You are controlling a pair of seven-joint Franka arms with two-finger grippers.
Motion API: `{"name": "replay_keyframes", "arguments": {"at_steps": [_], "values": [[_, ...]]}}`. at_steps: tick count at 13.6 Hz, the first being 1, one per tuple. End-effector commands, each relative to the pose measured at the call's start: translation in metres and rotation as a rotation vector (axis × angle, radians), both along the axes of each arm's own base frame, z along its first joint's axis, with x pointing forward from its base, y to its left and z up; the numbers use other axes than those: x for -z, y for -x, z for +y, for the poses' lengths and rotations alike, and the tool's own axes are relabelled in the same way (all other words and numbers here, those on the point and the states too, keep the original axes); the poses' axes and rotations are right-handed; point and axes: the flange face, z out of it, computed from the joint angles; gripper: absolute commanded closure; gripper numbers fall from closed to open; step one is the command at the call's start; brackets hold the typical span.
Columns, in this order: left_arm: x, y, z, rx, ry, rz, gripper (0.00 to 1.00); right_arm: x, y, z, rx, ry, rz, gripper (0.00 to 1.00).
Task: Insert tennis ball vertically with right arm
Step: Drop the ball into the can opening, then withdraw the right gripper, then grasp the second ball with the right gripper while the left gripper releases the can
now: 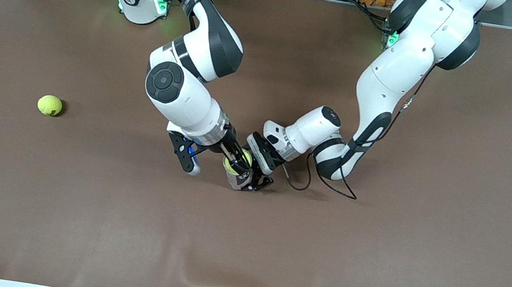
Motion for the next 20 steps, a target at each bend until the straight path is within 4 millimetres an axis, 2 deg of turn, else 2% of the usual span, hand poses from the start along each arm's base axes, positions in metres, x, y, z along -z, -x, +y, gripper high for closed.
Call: {"name": "replay_keyframes", "arguments": {"at_steps": [1, 2, 3, 4, 6, 7, 8, 10, 11, 12, 14, 17, 19, 20], "values": [[0.001, 0.003, 0.001, 0.018, 0.006, -0.007, 0.16, -0.017, -0.002, 0.004, 0.001, -0.007, -0.003, 0.00], [0.001, 0.003, 0.001, 0.019, 0.005, -0.008, 0.16, -0.028, -0.005, -0.003, -0.006, 0.001, 0.019, 0.00], [0.001, 0.003, 0.002, 0.018, 0.005, -0.008, 0.16, -0.048, -0.009, -0.014, -0.018, 0.010, 0.041, 0.00], [0.001, 0.003, 0.002, 0.017, 0.006, -0.007, 0.16, -0.071, -0.016, -0.036, -0.022, 0.016, 0.054, 0.00], [0.001, 0.003, 0.002, 0.017, 0.007, -0.007, 0.16, -0.095, -0.027, -0.083, -0.125, 0.023, 0.048, 0.00], [0.001, 0.003, 0.002, 0.017, 0.007, -0.006, 0.16, -0.108, -0.036, -0.118, -0.184, 0.019, 0.024, 0.00], [0.001, 0.002, 0.003, 0.016, 0.007, -0.008, 0.16, -0.110, -0.042, -0.142, -0.244, 0.023, 0.018, 0.00], [0.001, 0.002, 0.003, 0.016, 0.007, -0.008, 0.16, -0.103, -0.052, -0.203, -0.293, 0.035, 0.082, 0.00], [0.001, 0.002, 0.003, 0.016, 0.007, -0.008, 0.16, -0.097, -0.059, -0.246, -0.291, 0.033, 0.123, 0.00], [0.001, 0.002, 0.003, 0.016, 0.007, -0.008, 0.16, -0.087, -0.063, -0.280, -0.319, 0.025, 0.139, 0.00], [0.001, 0.002, 0.003, 0.016, 0.007, -0.008, 0.16, -0.065, -0.060, -0.329, -0.472, 0.070, 0.140, 0.00], [0.001, 0.002, 0.003, 0.018, 0.007, -0.008, 0.16, -0.028, -0.047, -0.375, -0.592, 0.191, 0.223, 0.00], [0.001, 0.002, 0.003, 0.017, 0.007, -0.008, 0.15, -0.006, -0.036, -0.419, -0.699, 0.183, 0.243, 0.00], [0.002, 0.003, 0.003, 0.018, 0.006, -0.007, 0.15, 0.007, -0.027, -0.448, -0.723, 0.172, 0.234, 0.00]]}}
